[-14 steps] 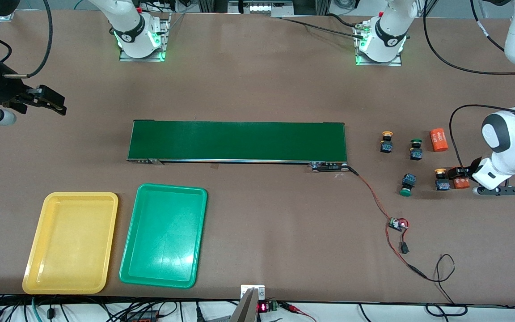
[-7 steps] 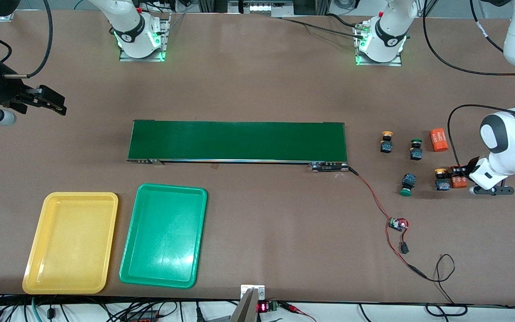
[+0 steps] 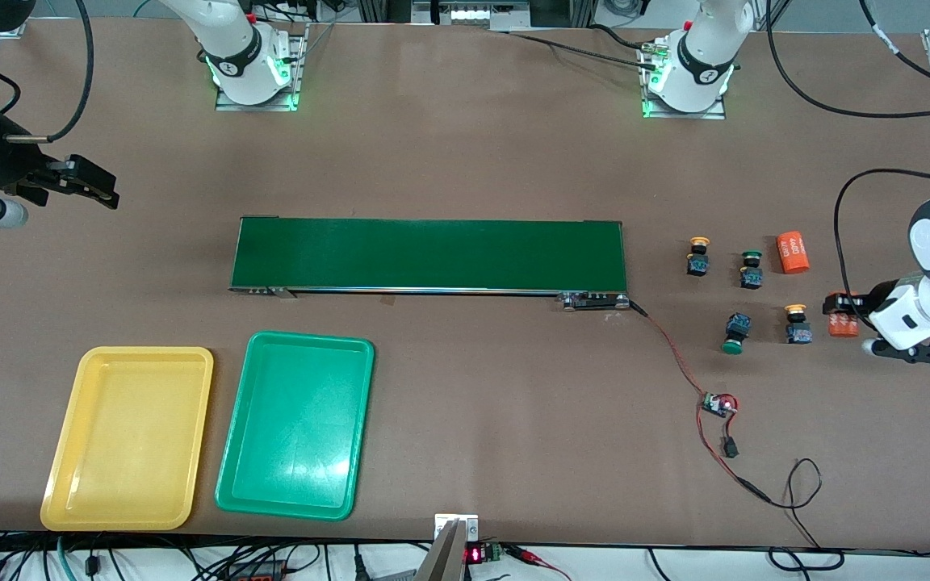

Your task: Sort buttons by color to trays

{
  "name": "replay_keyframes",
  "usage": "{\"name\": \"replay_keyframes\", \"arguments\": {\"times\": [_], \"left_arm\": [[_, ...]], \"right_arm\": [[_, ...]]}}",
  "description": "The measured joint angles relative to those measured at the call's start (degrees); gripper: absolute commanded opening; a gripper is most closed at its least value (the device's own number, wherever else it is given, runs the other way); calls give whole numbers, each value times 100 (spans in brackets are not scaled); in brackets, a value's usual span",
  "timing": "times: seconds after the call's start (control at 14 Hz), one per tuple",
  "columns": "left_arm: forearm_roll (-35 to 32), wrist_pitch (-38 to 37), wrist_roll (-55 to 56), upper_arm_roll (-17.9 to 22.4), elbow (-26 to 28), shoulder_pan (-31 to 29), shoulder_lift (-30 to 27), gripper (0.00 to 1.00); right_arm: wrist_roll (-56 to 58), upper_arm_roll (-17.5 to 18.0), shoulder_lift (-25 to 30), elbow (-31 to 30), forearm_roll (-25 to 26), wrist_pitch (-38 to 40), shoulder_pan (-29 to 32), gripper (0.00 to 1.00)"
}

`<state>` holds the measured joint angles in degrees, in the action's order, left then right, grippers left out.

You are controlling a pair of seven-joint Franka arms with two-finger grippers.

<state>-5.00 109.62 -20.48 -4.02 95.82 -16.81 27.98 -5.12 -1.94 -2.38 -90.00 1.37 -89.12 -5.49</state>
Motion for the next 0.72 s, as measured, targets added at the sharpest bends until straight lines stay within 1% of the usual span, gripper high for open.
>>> {"name": "replay_keyframes", "arguments": {"times": [0.14, 0.21, 0.36, 0.57, 0.72], "left_arm": [[0, -713, -109, -273, -255, 55, -38, 16], [0, -953, -174, -480, -336, 54, -38, 16], [1, -1433, -299, -1020, -453, 61, -43, 15], [4, -1757, -582, -1901, -476, 60, -49, 14], [5, -1821, -856, -2381, -457, 75, -44, 13]], "right_arm": [[0, -1, 0, 0, 0, 0, 0, 100], [0, -2, 0, 0, 0, 0, 0, 100], [0, -5, -2, -1, 0, 0, 0, 100], [0, -7, -3, -2, 0, 0, 1, 100], [0, -10, -3, -2, 0, 0, 1, 100]]}}
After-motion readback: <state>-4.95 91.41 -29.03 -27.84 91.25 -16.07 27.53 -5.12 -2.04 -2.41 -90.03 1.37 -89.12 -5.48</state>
